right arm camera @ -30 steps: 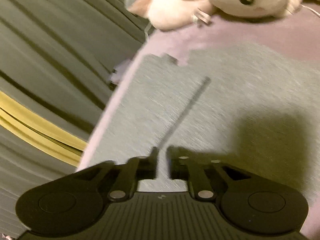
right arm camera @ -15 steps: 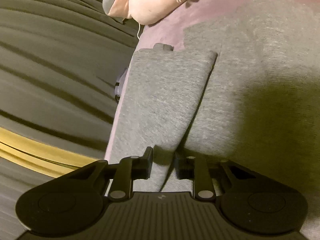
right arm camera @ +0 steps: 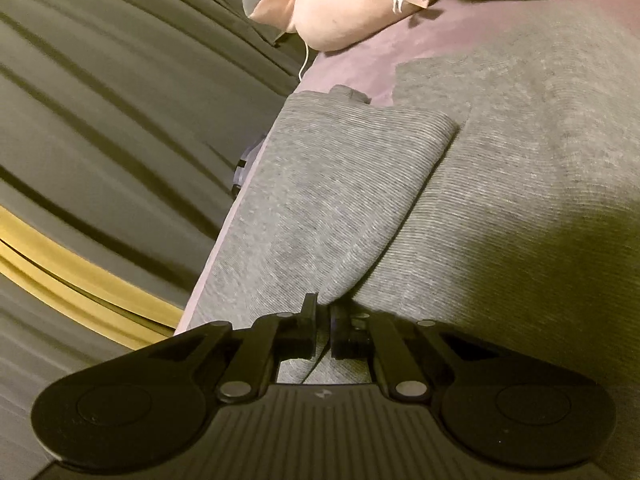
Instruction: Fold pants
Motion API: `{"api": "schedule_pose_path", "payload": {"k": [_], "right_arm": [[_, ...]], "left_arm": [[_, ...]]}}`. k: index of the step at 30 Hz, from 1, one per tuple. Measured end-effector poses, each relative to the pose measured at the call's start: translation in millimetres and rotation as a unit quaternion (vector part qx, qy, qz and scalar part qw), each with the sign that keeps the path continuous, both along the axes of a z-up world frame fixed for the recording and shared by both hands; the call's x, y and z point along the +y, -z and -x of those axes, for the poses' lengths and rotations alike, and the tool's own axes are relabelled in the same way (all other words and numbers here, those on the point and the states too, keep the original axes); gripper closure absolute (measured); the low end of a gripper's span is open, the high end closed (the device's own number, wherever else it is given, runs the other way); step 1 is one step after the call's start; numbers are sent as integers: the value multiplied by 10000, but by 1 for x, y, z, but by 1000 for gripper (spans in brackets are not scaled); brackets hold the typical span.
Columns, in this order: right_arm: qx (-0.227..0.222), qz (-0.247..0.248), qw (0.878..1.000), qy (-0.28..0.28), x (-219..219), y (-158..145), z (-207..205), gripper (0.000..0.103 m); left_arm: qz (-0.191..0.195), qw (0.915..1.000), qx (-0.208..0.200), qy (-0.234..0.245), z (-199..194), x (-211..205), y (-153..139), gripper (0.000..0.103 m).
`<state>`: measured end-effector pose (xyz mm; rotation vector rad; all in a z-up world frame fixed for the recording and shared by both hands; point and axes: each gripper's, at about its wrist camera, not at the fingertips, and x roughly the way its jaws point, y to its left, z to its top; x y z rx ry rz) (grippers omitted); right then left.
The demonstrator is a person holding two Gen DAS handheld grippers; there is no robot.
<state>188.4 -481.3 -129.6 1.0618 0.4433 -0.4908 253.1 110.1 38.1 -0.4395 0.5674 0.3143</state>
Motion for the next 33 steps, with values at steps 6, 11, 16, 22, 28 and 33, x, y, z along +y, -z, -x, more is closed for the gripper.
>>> {"api": "schedule_pose_path", "payload": {"k": [6,11,16,22,28,33], "right_arm": [[-146,89,9999,17,-3,6,-3,99],[-237,189,9995,8,0,8,-3,99],[-361,127,9993,-58,-3,10,-4,99],[-368,-45,9989,-298,-14,3,-6,99],[-845,-233,9959,-217,-26,-48,41,99],[-920,187,9949,-377,-41,-95,107,99]], "left_arm": [[845,9939,704,118,-91,19,26,25],[1374,9865,891,55,-121,29,50,32],[1294,9856,1077,178,-134,24,57,86],[1369,9891,532,143,-89,26,33,96],[1385,9885,-276,538,2,36,-21,96],[1306,9871,-696,606,111,31,-22,96]]}}
